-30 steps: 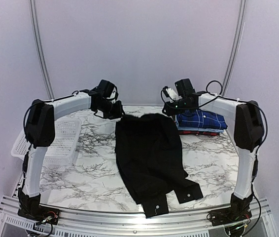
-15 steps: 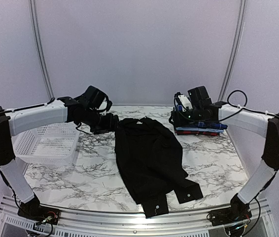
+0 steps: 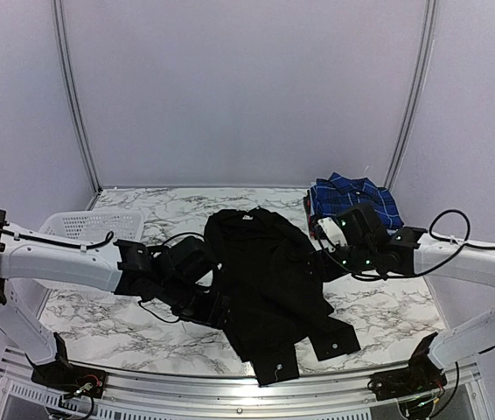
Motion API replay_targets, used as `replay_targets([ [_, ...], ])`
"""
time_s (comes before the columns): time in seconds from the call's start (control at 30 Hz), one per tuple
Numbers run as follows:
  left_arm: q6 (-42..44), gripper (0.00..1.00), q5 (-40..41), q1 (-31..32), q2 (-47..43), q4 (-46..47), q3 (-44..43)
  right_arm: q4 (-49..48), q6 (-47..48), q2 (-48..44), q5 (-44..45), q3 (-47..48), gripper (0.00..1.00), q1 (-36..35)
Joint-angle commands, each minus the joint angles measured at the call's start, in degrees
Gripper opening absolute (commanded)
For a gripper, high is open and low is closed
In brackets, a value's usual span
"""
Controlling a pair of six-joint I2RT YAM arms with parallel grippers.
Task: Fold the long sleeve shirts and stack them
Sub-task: Flatten out the crumpled shirt at the center of the board.
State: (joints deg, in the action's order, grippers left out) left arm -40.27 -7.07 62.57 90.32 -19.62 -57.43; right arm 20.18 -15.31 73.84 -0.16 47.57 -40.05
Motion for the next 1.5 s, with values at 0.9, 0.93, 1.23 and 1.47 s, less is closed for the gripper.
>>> replay_targets([
  [0.9, -4.78, 0.0, 10.22, 8.49, 6.25, -1.49, -9.38, 2.85, -17.39, -7.49, 5.22, -14.02, 0.42, -15.47],
  [0.93, -4.73, 0.0, 12.24, 8.39, 5.29, -3.38, -9.91, 2.12, -17.32, -7.16, 4.72, -13.96, 0.35, -15.56],
  [1.23, -5.82, 0.0, 24.73, 2.23, -5.13, -17.64, -11.29, 8.51, -18.08, -6.75, 14.9, -8.66, 0.0, -15.34],
  [1.47, 0.2, 0.0, 27.68, -8.65, -10.55, -25.04, -13.2, 14.72, -14.93, -8.07, 25.57, -5.11, 0.0, -5.11],
])
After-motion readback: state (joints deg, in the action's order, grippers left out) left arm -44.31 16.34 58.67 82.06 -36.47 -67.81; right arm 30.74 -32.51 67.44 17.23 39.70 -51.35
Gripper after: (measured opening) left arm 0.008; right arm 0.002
